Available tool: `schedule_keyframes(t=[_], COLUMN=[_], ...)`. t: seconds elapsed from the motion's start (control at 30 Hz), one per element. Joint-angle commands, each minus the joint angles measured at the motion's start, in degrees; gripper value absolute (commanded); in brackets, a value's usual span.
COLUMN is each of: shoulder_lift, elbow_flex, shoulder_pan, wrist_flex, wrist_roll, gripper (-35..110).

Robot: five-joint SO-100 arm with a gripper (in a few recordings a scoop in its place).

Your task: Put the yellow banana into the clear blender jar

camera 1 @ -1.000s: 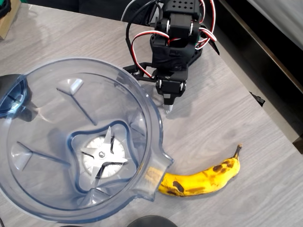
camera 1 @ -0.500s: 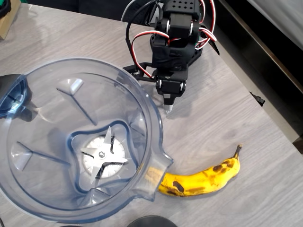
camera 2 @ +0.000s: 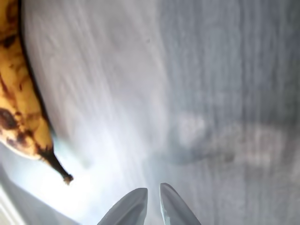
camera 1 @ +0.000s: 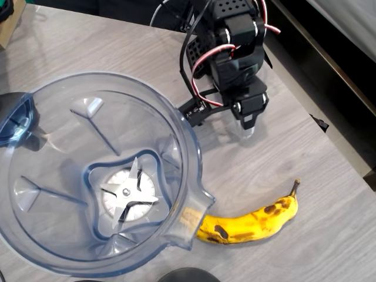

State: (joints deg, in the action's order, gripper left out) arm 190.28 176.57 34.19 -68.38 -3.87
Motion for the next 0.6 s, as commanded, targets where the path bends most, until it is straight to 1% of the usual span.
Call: schedule_keyframes(t=[0.0,0.1,0.2,0.4,0.47,0.57], shoulder_lift=[2.7,2.6,0.4,-2.2,-10.5,-32.9], elbow_flex=[0.6,-0.2,-0.3,-2.6,-7.4,-21.4], shoulder_pan=[3.7,6.8,6.2,5.3,4.4,3.0], wrist_flex=[3.7,8.3,14.2,21.6,24.4,25.8], wrist_roll=[-2.4,-1.3,-1.3,0.4,0.4,-0.4], gripper=[0,0,0,0,0,0])
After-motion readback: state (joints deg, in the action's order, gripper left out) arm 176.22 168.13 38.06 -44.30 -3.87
